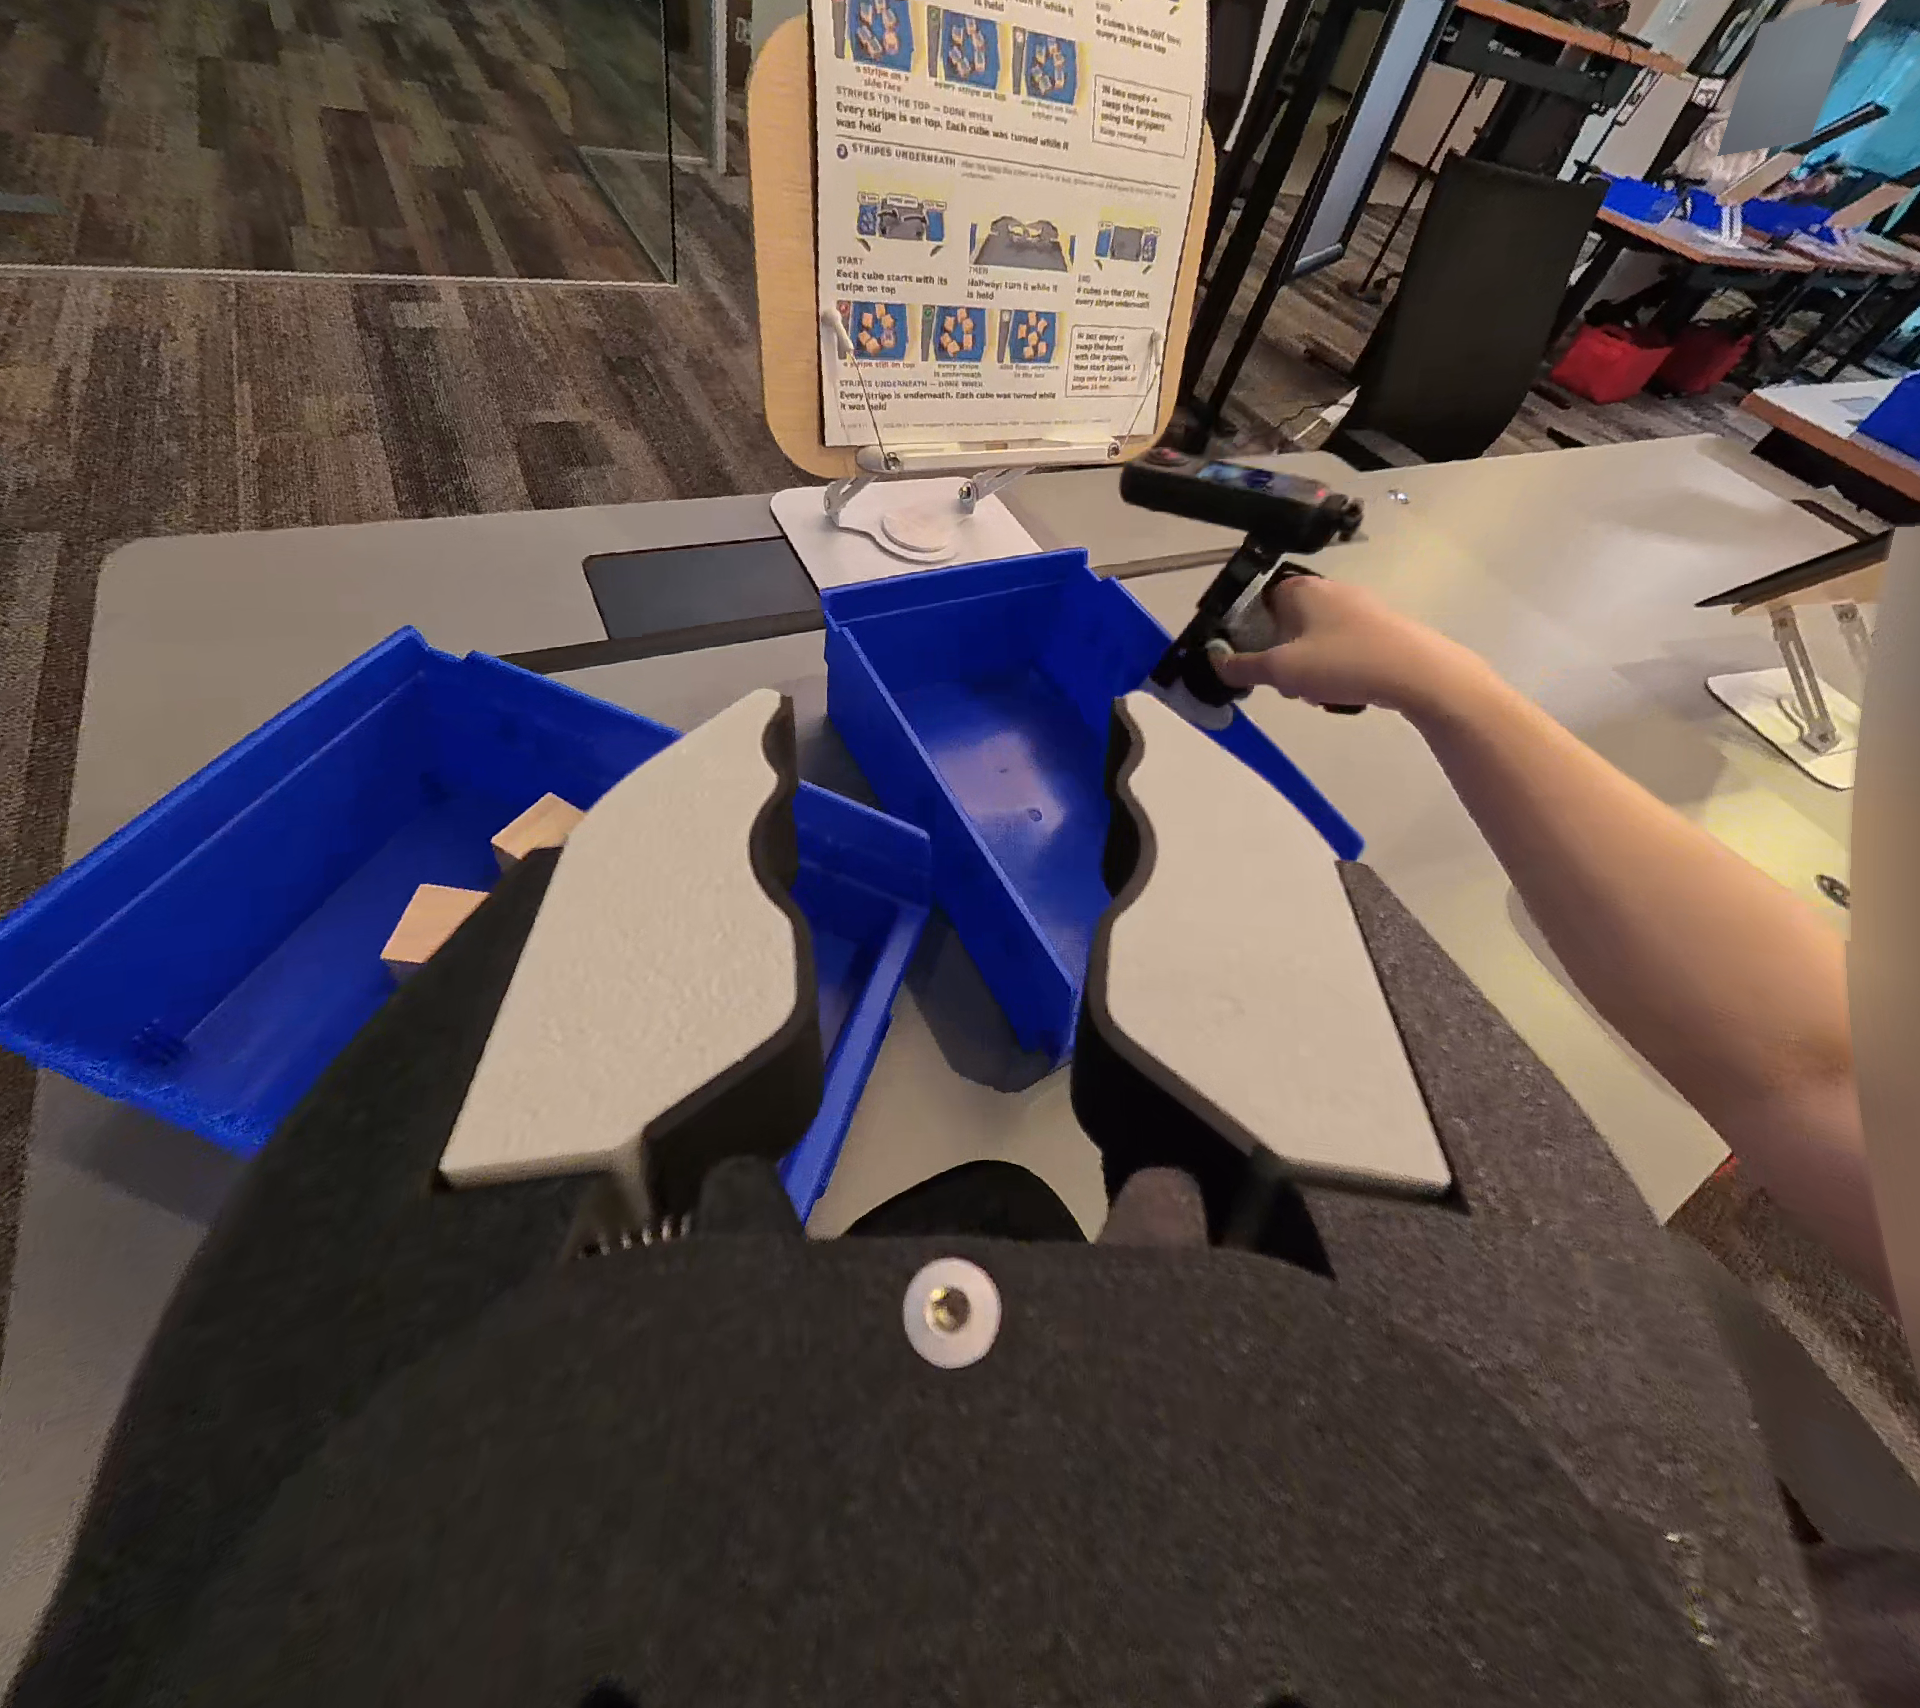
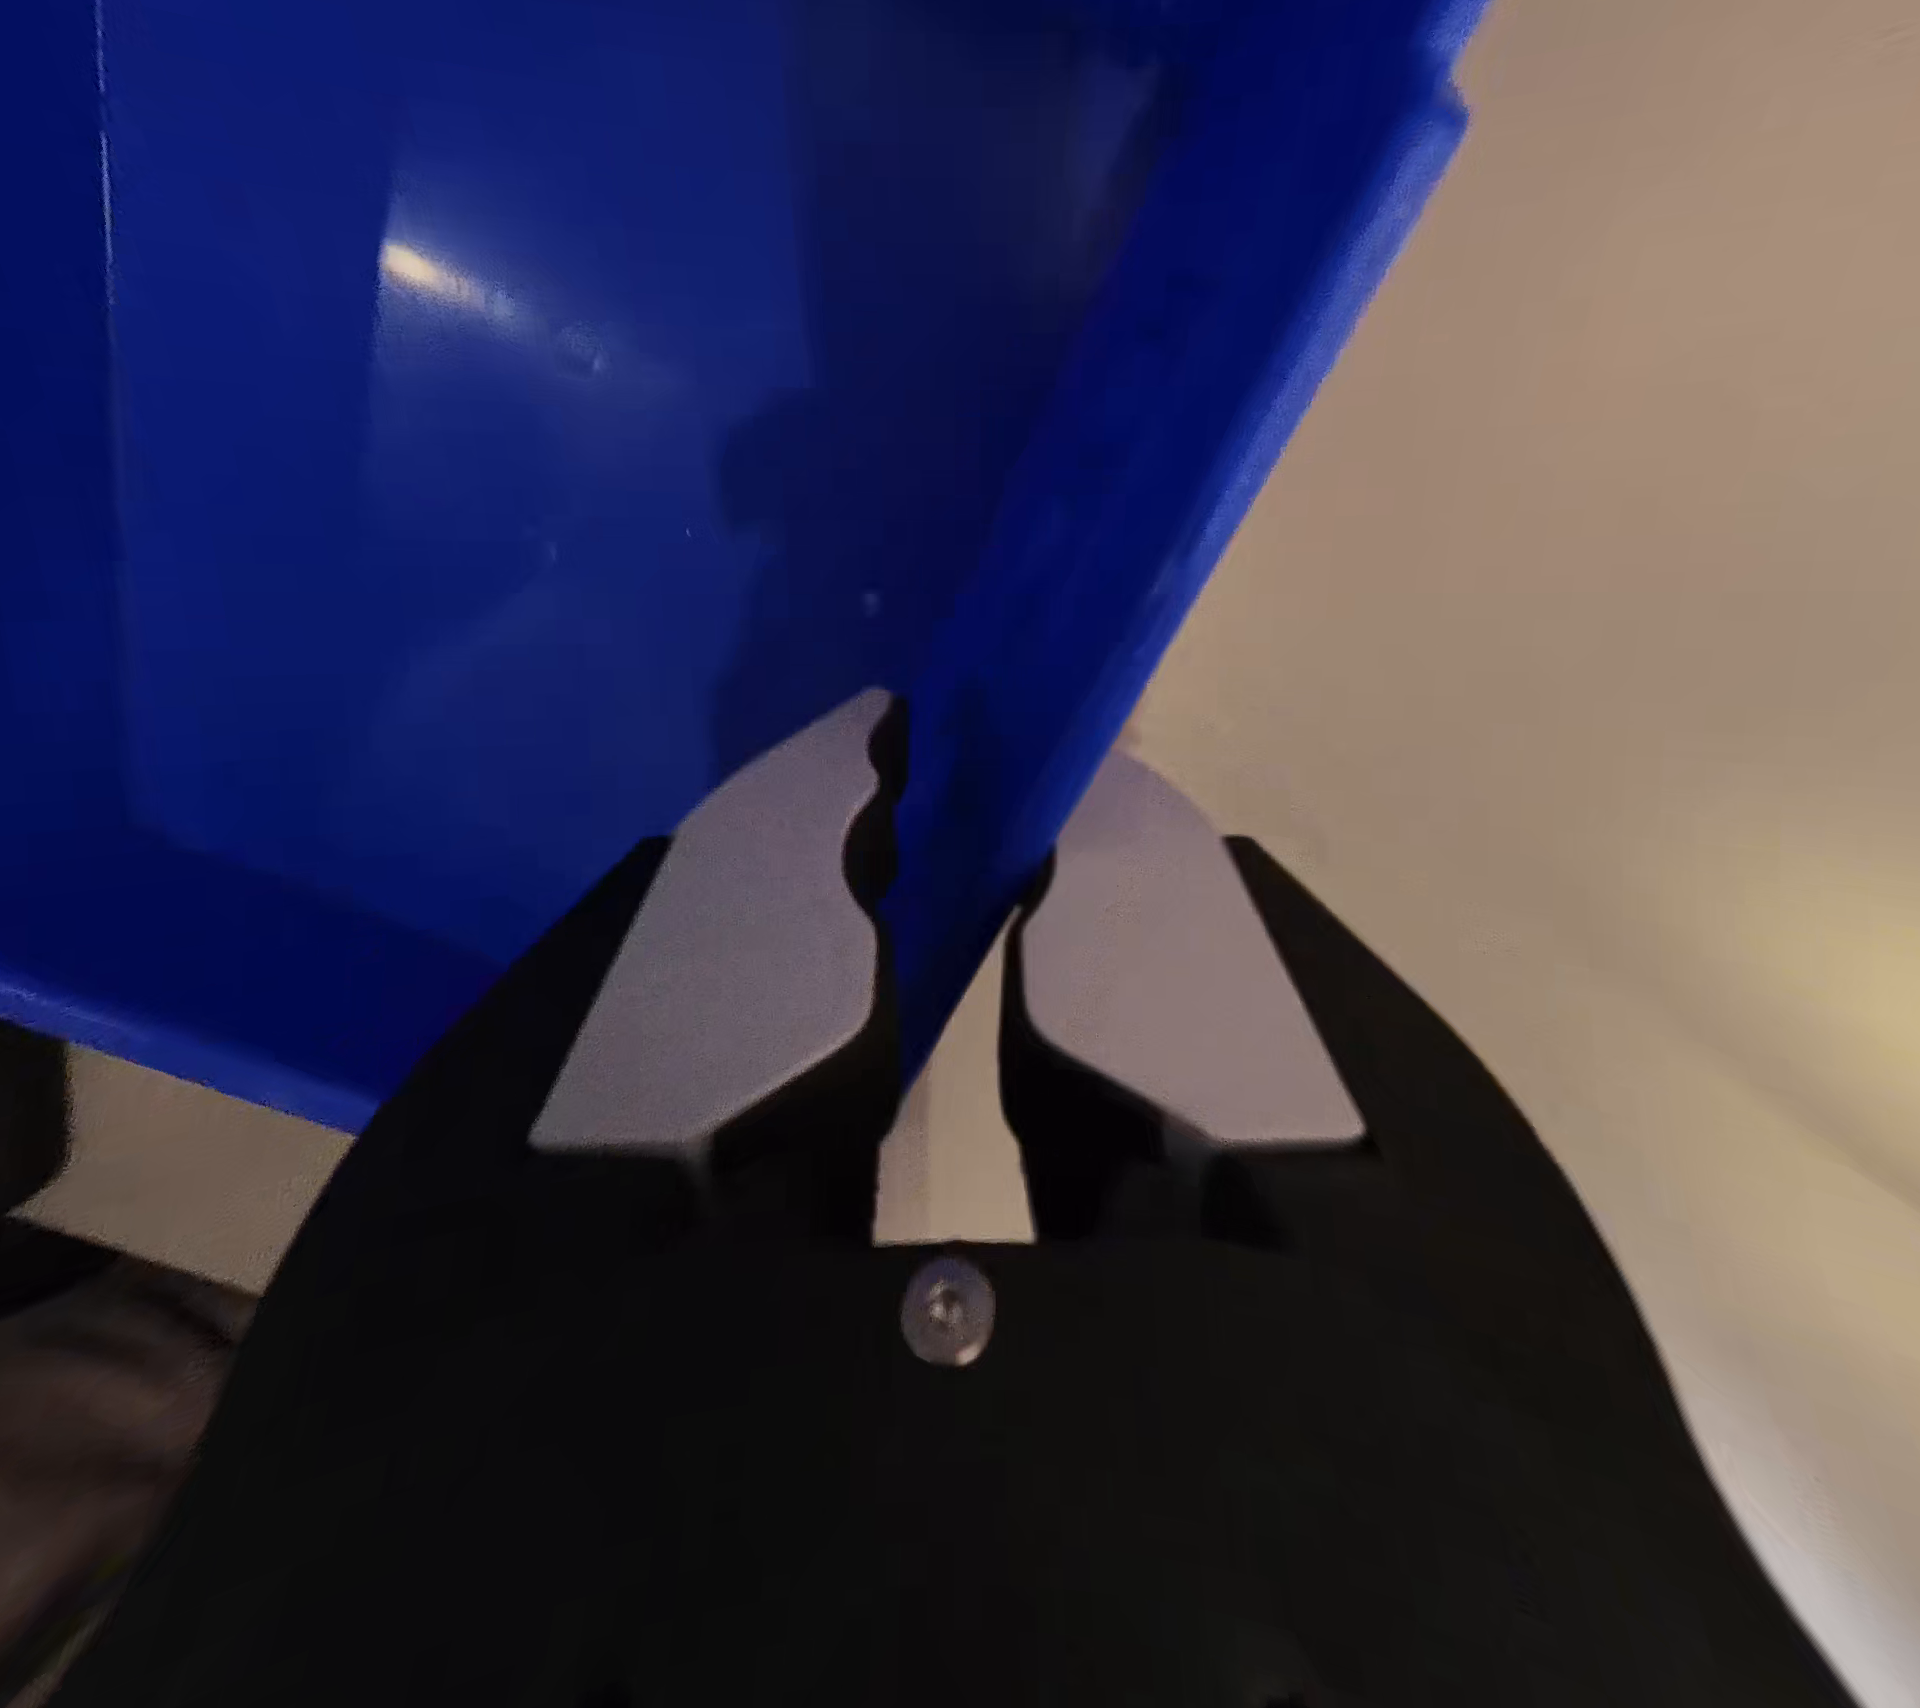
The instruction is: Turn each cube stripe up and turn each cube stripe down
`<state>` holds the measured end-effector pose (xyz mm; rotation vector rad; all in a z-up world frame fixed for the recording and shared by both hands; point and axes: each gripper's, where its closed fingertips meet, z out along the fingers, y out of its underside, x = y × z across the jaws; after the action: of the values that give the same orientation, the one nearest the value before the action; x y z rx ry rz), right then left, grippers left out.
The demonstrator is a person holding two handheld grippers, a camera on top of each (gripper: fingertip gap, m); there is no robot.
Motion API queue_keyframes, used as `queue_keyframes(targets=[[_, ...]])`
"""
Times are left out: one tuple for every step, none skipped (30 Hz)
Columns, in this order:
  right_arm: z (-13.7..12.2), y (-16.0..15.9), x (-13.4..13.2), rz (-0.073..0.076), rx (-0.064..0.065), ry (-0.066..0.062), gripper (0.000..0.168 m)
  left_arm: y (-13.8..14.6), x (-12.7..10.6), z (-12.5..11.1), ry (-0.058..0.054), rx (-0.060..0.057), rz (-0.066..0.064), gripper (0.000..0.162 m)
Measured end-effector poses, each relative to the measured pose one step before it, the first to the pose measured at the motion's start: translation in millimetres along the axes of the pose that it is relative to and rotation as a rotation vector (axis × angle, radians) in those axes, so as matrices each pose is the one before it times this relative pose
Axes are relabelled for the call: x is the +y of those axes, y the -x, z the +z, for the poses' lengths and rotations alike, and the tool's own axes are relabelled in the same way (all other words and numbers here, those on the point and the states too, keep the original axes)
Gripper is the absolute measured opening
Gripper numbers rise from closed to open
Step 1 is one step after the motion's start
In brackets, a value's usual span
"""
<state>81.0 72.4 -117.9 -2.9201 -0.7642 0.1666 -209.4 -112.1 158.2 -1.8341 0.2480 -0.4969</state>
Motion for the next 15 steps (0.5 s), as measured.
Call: queue_keyframes(targets=[[1.78,-2.02,1.01,0.037,-0.0311,0.0061,0.013,-1.16,1.27,2.88,0.0124,-0.0038,0.0054,0.057],[-1.06,-4.01,-0.61,0.0298,-0.023,-0.0069,0.01,-1.22,1.5,3.0,0.0139,-0.004,0.0072,0.057],[-1.12,-5.48,0.88,-0.0001,-0.0177,0.0054,0.009,-1.73,1.11,2.76,0.0126,-0.002,0.0096,0.057],[-1.16,-6.98,1.72,-0.0069,-0.0178,0.0061,0.009,-2.53,0.38,2.25,0.008,0.0022,0.0133,0.057],[-1.72,-9.49,2.18,0.0043,-0.0146,0.0051,0.008,-3.16,-0.76,1.57,0.0014,0.0065,0.0159,0.056],[-2.75,-13.18,1.69,0.0045,0.0002,-0.0007,0.008,-3.74,-1.13,1.17,-0.0033,0.0115,0.0124,0.055],[-3.43,-16.14,2.24,0.0011,0.0117,-0.0054,0.008,-4.19,-1.29,0.78,-0.0044,0.0177,0.0064,0.055],[-4.1,-17.98,3.32,0.0196,0.0106,-0.0053,0.008,-3.92,-1.39,0.75,-0.0058,0.0172,0.004,0.055],[-4.02,-19.26,4.06,0.0241,0.0113,-0.0051,0.007,-2.35,-1.24,0.73,-0.0048,0.0084,0.0035,0.055],[-3.51,-20.16,5.3,0.028,0.0133,-0.002,0.007,-0.68,-1.01,0.73,-0.0033,-0.0018,0.0043,0.055],[-2.85,-20.76,6.25,0.0238,0.0151,0.0022,0.007,0.3,-0.96,0.87,-0.0029,-0.0065,0.0046,0.055],[-3.17,-19.63,6.18,0.02,0.0091,-0.0032,0.007,0.44,-0.86,1.09,-0.0027,-0.0053,0.0023,0.055],[-3.13,-19.13,7.01,0.0291,0.0073,-0.0008,0.007,-0.14,-0.71,1.24,-0.0017,-0.0005,-0.0005,0.055],[-2.95,-18.11,7.01,0.0255,0.0049,0.0002,0.007,-0.78,-0.25,1.66,0.0008,0.005,-0.0011,0.055],[-2.75,-16.91,6.54,0.0151,0.0046,-0.0023,0.007,-1.45,0.33,2.11,0.005,0.0092,0.0007,0.055]])
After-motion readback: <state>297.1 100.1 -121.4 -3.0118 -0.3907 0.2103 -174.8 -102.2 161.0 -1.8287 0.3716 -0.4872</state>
